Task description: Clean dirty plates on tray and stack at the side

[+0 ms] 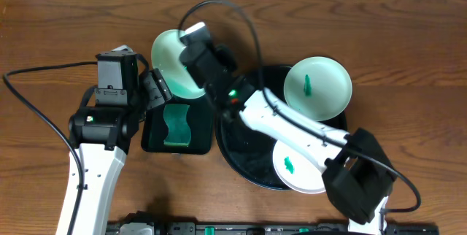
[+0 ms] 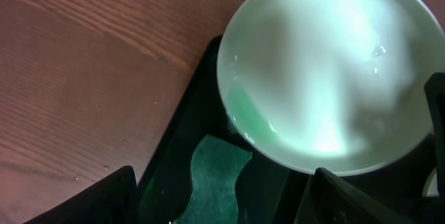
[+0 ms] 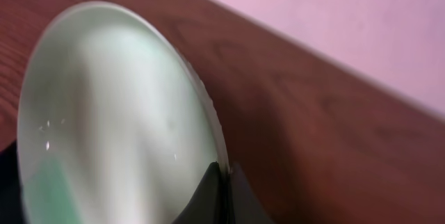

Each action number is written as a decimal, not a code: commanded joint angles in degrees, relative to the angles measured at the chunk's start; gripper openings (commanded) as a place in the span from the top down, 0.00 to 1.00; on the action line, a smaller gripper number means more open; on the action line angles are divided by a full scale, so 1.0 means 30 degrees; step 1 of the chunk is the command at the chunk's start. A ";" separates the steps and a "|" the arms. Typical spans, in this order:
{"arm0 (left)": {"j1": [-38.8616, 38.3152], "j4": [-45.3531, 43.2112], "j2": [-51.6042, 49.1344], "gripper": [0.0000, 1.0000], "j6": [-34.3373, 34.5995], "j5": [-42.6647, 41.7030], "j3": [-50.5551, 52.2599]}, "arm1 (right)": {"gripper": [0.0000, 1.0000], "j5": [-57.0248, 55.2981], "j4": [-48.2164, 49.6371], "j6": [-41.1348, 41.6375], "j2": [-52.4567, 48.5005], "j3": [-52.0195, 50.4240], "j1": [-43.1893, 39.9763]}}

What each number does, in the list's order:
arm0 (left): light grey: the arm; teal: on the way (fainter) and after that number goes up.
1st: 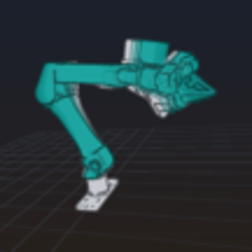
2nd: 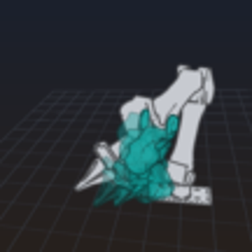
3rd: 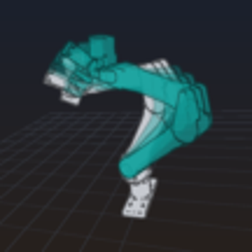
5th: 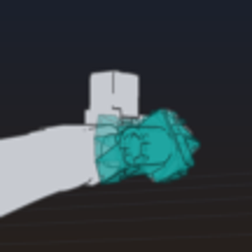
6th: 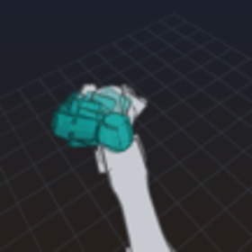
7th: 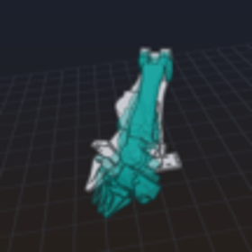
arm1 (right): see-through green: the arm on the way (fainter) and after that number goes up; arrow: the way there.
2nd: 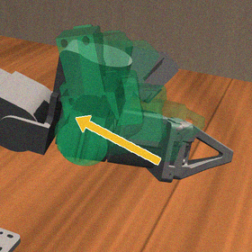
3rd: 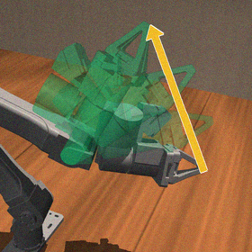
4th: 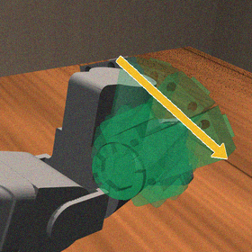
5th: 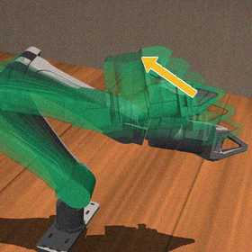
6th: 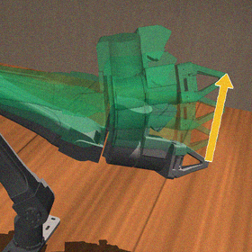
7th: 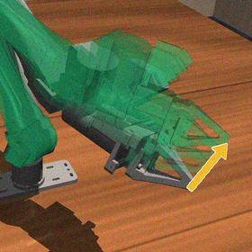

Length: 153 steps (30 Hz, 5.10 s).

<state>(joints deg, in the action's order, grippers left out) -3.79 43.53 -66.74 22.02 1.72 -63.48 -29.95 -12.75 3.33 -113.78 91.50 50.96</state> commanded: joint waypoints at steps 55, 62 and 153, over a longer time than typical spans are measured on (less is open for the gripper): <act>0.0095 0.0051 -0.0080 0.20 -0.0189 0.0160 -0.0291 | 0.99 -0.7803 0.3912 -1.1693 0.0670 0.0503 0.1617; 0.0095 0.0051 -0.0080 0.20 -0.0189 0.0160 -0.0291 | 0.99 -0.7475 0.3891 -1.1664 0.0670 0.0503 0.1632; 0.0095 0.0051 -0.0080 0.19 -0.0189 0.0160 -0.0291 | 0.99 1.1956 -1.8090 0.5712 0.6317 -0.0678 -2.8800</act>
<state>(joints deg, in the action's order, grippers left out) -3.79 43.53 -66.76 22.02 1.72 -63.48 5.50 -66.96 22.02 -95.81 91.42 -34.74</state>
